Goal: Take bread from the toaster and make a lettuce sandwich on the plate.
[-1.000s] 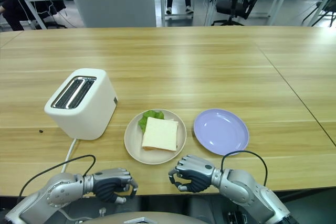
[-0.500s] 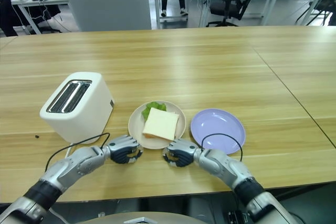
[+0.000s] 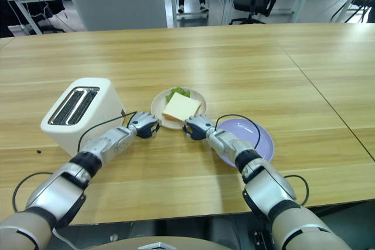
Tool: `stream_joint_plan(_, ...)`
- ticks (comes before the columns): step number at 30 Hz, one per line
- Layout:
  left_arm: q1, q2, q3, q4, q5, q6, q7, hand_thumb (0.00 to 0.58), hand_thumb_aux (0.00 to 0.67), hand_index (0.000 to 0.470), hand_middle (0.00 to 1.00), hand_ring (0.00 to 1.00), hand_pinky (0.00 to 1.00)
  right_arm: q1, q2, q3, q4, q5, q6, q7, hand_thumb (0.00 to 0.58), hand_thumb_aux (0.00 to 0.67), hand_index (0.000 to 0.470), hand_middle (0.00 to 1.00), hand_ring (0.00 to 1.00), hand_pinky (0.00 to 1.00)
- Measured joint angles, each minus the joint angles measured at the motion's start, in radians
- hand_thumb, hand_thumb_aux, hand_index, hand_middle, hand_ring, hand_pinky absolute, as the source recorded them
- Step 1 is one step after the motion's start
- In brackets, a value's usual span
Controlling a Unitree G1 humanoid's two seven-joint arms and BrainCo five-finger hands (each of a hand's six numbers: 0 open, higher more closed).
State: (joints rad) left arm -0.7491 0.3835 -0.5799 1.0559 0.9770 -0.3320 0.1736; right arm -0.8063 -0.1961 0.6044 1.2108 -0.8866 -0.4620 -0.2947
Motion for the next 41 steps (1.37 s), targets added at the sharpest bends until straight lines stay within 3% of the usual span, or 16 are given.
stream_joint_plan(8, -0.052, -0.02, -0.021, 0.101, -0.038, -0.054, 0.056, 0.58, 0.67, 0.46, 1.0, 1.0, 1.0, -0.046, -0.001, 0.003, 0.05, 0.024, -0.024, -0.016, 0.58, 0.67, 0.46, 1.0, 1.0, 1.0)
stream_joint_plan(11, 0.018, 0.032, 0.014, -0.012, -0.099, -0.099, 0.047, 0.58, 0.67, 0.46, 1.0, 1.0, 1.0, -0.027, -0.074, -0.014, -0.034, 0.056, -0.107, -0.023, 0.58, 0.67, 0.46, 1.0, 1.0, 1.0)
stream_joint_plan(12, 0.055, 0.056, 0.04, -0.078, -0.132, -0.106, 0.032, 0.58, 0.67, 0.46, 0.94, 0.94, 0.94, -0.012, -0.11, -0.03, -0.079, 0.079, -0.137, -0.02, 0.58, 0.67, 0.46, 1.0, 1.0, 1.0)
stream_joint_plan(13, 0.128, 0.093, 0.096, -0.213, -0.196, -0.109, 0.0, 0.58, 0.67, 0.46, 0.8, 0.8, 0.8, 0.024, -0.163, -0.063, -0.172, 0.118, -0.175, -0.003, 0.58, 0.67, 0.46, 1.0, 1.0, 1.0)
stream_joint_plan(14, 0.172, 0.112, 0.132, -0.296, -0.237, -0.112, -0.016, 0.552, 0.523, 0.359, 0.32, 0.32, 0.32, 0.049, -0.204, -0.089, -0.225, 0.145, -0.2, 0.004, 0.58, 0.67, 0.46, 1.0, 1.0, 1.0)
stream_joint_plan(15, 0.232, 0.13, 0.184, -0.424, -0.294, -0.098, -0.051, 0.377, 0.273, 0.188, 0.02, 0.02, 0.02, 0.087, -0.252, -0.124, -0.314, 0.181, -0.213, 0.028, 0.58, 0.67, 0.46, 1.0, 1.0, 1.0)
stream_joint_plan(16, 0.3, 0.137, 0.241, -0.567, -0.355, -0.08, -0.078, 0.377, 0.273, 0.188, 0.02, 0.02, 0.02, 0.143, -0.3, -0.17, -0.429, 0.223, -0.224, 0.051, 0.58, 0.67, 0.46, 1.0, 1.0, 1.0)
stream_joint_plan(17, 0.352, 0.135, 0.287, -0.698, -0.403, -0.058, -0.094, 0.0, 0.0, 0.0, 0.0, 0.0, 0.0, 0.196, -0.341, -0.218, -0.539, 0.266, -0.224, 0.07, 0.58, 0.67, 0.46, 1.0, 1.0, 1.0)
stream_joint_plan(18, 0.388, 0.129, 0.323, -0.793, -0.43, -0.039, -0.098, 0.0, 0.0, 0.0, 0.0, 0.0, 0.0, 0.237, -0.366, -0.257, -0.62, 0.297, -0.224, 0.08, 0.571, 0.586, 0.402, 0.88, 0.88, 0.88)
stream_joint_plan(19, 0.417, 0.117, 0.357, -0.883, -0.44, -0.014, -0.095, 0.0, 0.0, 0.0, 0.0, 0.0, 0.0, 0.285, -0.385, -0.3, -0.714, 0.323, -0.213, 0.087, 0.31, 0.213, 0.146, 0.51, 0.51, 0.51)
stream_joint_plan(20, 0.442, 0.104, 0.389, -0.961, -0.443, 0.004, -0.08, 0.0, 0.0, 0.0, 0.0, 0.0, 0.0, 0.333, -0.396, -0.341, -0.8, 0.345, -0.204, 0.086, 0.0, 0.0, 0.0, 0.09, 0.09, 0.09)
stream_joint_plan(21, 0.459, 0.089, 0.416, -1.03, -0.44, 0.021, -0.061, 0.0, 0.0, 0.0, 0.0, 0.0, 0.0, 0.388, -0.401, -0.388, -0.892, 0.354, -0.185, 0.081, 0.0, 0.0, 0.0, 0.09, 0.09, 0.09)
stream_joint_plan(22, 0.479, 0.07, 0.443, -1.085, -0.436, 0.027, -0.036, 0.0, 0.0, 0.0, 0.0, 0.0, 0.0, 0.439, -0.402, -0.426, -0.967, 0.353, -0.173, 0.069, 0.0, 0.0, 0.0, 0.0, 0.0, 0.0)
stream_joint_plan(30, 0.735, -0.068, 0.521, -1.308, -0.484, -0.102, 0.112, 0.0, 0.0, 0.0, 0.0, 0.0, 0.0, 0.782, -0.293, -0.608, -1.291, 0.241, -0.15, -0.13, 0.0, 0.0, 0.0, 0.0, 0.0, 0.0)
stream_joint_plan(35, 0.817, -0.064, 0.563, -1.305, -0.501, -0.213, 0.135, 0.0, 0.0, 0.0, 0.0, 0.0, 0.0, 0.857, -0.253, -0.635, -1.301, 0.157, -0.176, -0.24, 0.0, 0.0, 0.0, 0.0, 0.0, 0.0)
stream_joint_plan(41, 0.804, -0.065, 0.55, -1.21, -0.478, -0.317, 0.149, 0.0, 0.0, 0.0, 0.0, 0.0, 0.0, 0.82, -0.213, -0.641, -1.23, 0.226, -0.225, -0.278, 0.0, 0.0, 0.0, 0.0, 0.0, 0.0)
